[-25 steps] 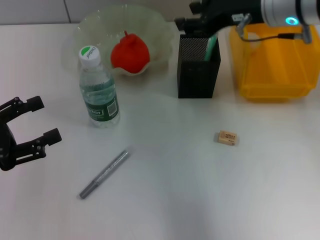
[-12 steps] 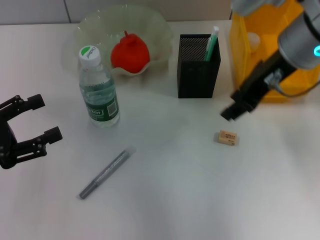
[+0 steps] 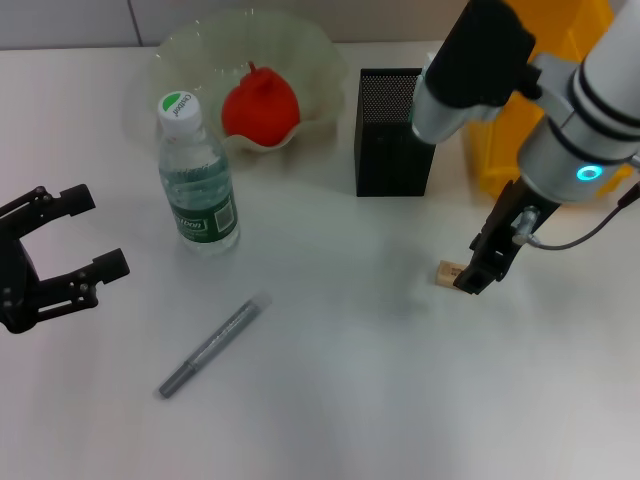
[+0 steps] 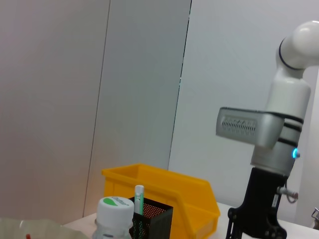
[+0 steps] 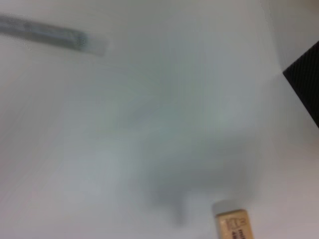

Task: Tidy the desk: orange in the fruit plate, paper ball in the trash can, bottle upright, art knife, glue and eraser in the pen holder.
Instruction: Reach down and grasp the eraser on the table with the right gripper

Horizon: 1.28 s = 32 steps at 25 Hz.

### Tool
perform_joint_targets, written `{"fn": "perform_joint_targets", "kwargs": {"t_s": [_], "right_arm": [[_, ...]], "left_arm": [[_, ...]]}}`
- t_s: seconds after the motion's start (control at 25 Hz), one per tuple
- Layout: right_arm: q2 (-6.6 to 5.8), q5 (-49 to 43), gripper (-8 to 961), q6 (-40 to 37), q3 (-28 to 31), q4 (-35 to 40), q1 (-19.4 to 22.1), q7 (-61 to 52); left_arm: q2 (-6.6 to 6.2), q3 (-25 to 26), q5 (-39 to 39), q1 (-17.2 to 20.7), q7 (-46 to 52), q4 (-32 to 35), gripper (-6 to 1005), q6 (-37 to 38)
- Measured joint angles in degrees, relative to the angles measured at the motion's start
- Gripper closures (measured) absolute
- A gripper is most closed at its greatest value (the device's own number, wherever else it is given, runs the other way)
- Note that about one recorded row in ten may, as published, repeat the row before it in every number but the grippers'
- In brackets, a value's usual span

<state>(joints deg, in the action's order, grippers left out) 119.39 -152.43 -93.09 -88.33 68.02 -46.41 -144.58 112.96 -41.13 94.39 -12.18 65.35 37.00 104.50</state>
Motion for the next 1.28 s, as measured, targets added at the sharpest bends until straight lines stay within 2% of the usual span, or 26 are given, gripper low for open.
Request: {"fn": "perform_joint_targets", "kwargs": {"t_s": [0.28,0.88,1.28], "right_arm": [[0.13,-0.73,467,6.12,-4.69,-3.81,-0.06,-0.58],[0.15,-0.37,493,10.79,-6.03,-7.69,-0.34,-0.11],[0.23,0.35,528,11.27,-8.36,-8.62,-0.85,-0.31]], "left_arm": [[0.23,-0.09,0.00,-0.12,0.04,0.00,122,0.00],[0.32,0.00,0.00,-0.12,0.05,0.00,122,-0.20],[0.33,0.00,0.00,-0.12,0.05,0.00,122,-0.33]]}}
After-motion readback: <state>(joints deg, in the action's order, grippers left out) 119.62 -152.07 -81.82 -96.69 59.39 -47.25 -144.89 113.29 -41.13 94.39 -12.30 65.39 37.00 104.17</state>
